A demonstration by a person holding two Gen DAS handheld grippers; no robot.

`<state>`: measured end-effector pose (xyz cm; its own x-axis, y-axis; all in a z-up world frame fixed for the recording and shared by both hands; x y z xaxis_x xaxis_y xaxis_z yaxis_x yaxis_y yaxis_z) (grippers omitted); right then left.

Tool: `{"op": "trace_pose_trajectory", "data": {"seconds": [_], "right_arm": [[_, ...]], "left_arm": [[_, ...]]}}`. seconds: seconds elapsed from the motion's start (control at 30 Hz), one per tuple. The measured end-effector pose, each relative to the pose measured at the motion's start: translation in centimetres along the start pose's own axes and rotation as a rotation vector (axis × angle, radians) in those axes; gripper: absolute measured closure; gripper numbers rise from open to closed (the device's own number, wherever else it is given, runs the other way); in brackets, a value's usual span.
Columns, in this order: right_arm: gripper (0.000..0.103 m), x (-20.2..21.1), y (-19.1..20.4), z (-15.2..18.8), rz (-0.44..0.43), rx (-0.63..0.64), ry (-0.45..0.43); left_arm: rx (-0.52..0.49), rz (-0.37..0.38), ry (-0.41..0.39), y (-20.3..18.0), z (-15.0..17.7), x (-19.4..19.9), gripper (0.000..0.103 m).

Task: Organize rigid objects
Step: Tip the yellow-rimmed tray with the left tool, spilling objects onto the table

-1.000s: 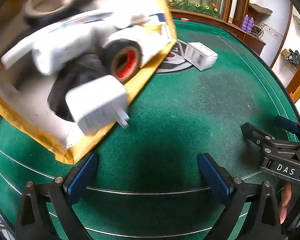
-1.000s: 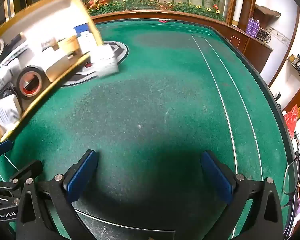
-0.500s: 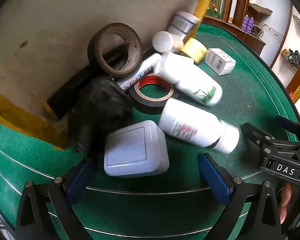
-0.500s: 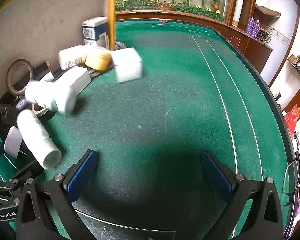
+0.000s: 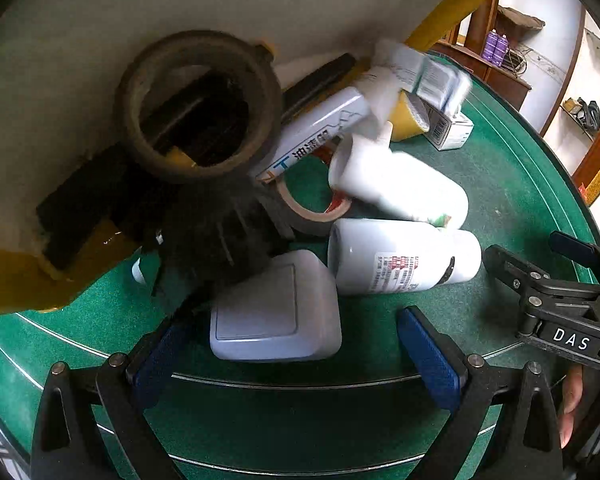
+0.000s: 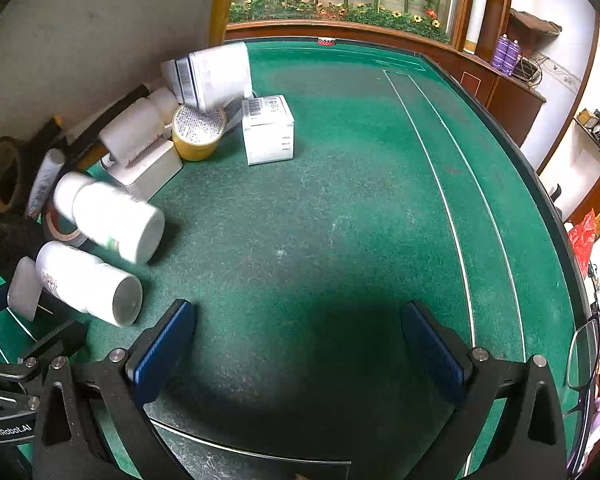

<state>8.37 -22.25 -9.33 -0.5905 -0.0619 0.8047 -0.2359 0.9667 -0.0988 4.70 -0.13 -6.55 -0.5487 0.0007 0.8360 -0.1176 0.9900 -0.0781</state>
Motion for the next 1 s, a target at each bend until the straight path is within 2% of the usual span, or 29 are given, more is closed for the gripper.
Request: {"op": "trace_pose_trajectory", "data": {"seconds": [1.0], "right_arm": [[0.0, -0.07, 0.1, 0.1, 0.0, -0.001, -0.001]], "left_arm": [[0.0, -0.001, -0.001, -0.26, 0.15, -0.21, 0.0]]}}
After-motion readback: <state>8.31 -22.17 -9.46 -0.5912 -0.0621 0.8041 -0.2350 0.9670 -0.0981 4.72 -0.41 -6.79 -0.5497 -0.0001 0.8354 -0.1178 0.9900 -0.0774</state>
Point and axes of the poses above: each gripper's, at about its wrist camera, not at the fingertips, and x roughly against the way its jaws point, y to its left, z to its underside, the point moved 8 cm from there along -x, roughly the way its jaws point, and after that the axes turned 7 degrees about x, right-handed, at the moved point
